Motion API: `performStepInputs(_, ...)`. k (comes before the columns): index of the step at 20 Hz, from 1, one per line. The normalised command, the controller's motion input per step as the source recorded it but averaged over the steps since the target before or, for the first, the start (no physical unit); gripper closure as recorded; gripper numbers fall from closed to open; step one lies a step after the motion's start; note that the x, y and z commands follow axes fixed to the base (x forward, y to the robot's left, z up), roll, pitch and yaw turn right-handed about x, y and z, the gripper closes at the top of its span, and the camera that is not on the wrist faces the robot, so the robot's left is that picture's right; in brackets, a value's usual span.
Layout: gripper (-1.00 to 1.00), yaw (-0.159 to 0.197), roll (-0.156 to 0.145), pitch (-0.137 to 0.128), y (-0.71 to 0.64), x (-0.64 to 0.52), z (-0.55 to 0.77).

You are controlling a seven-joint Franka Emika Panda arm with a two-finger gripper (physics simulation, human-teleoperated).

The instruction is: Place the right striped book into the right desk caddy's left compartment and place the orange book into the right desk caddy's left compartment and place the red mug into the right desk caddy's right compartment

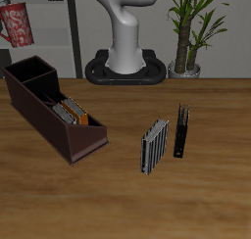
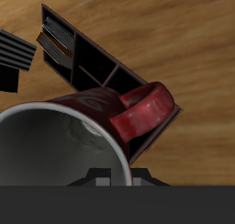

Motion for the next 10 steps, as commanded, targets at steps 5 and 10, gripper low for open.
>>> performStepInputs(5, 1.0, -0.026, 0.032, -0.017, -0.02, -0.16, -0.15)
performStepInputs(10, 1.0, -0.083, -0.026, -0.021, -0.21, -0.01, -0.11)
